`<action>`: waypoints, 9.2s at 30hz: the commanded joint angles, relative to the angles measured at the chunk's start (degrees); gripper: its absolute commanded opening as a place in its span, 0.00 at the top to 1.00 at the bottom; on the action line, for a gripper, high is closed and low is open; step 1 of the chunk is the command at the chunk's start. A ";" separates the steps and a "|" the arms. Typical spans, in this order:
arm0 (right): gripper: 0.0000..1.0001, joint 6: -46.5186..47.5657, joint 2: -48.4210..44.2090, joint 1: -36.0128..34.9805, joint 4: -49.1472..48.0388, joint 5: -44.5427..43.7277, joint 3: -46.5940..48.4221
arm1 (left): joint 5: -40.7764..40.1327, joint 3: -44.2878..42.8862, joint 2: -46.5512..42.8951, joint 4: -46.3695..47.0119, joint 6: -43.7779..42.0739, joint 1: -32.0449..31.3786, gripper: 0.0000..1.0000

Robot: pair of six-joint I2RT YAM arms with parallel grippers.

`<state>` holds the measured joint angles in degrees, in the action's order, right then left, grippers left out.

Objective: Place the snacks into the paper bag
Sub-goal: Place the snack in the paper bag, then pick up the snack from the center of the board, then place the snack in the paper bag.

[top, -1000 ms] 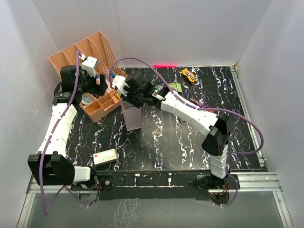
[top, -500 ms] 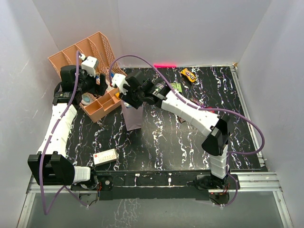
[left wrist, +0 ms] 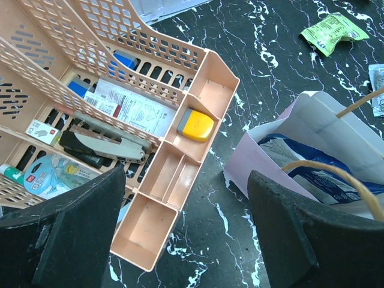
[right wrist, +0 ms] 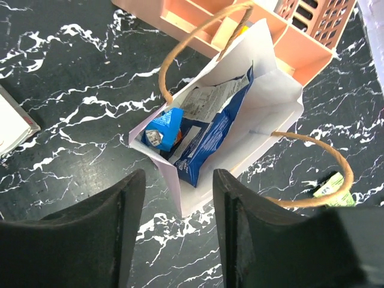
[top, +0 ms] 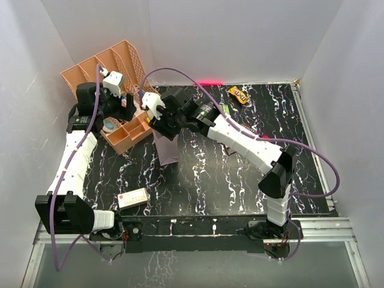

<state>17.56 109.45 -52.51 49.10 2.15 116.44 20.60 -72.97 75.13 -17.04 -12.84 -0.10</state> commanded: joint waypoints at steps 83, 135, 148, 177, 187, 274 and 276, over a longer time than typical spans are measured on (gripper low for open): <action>0.69 -18.55 9.04 48.88 -19.39 33.59 -27.86 | 5.55 4.62 -4.93 1.52 0.75 0.44 0.02; 0.86 -6.78 -28.71 36.98 -27.30 63.34 -28.44 | 31.37 -30.48 15.83 -2.49 25.13 -27.97 0.31; 0.86 -3.68 -29.05 34.96 -25.04 62.38 -29.48 | 34.59 -25.04 15.42 4.14 32.29 -28.01 0.64; 0.18 1.89 -37.66 35.87 -21.28 41.91 -40.22 | 17.35 -30.86 5.40 -20.04 3.53 -23.63 1.00; 0.16 1.28 -37.43 36.61 -21.74 36.07 -40.31 | -1.13 -27.57 0.20 -18.92 11.00 -19.18 1.00; 0.15 -0.70 -28.69 39.92 -23.57 0.57 -47.86 | 1.33 -15.64 3.83 -7.27 22.63 -19.04 0.37; 0.16 0.09 -26.11 41.44 -23.47 -0.20 -47.77 | 1.37 -17.27 3.53 -8.51 20.15 -18.75 0.32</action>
<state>17.43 79.75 -13.39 28.25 9.30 68.79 18.74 -85.30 83.22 -23.57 15.51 -19.55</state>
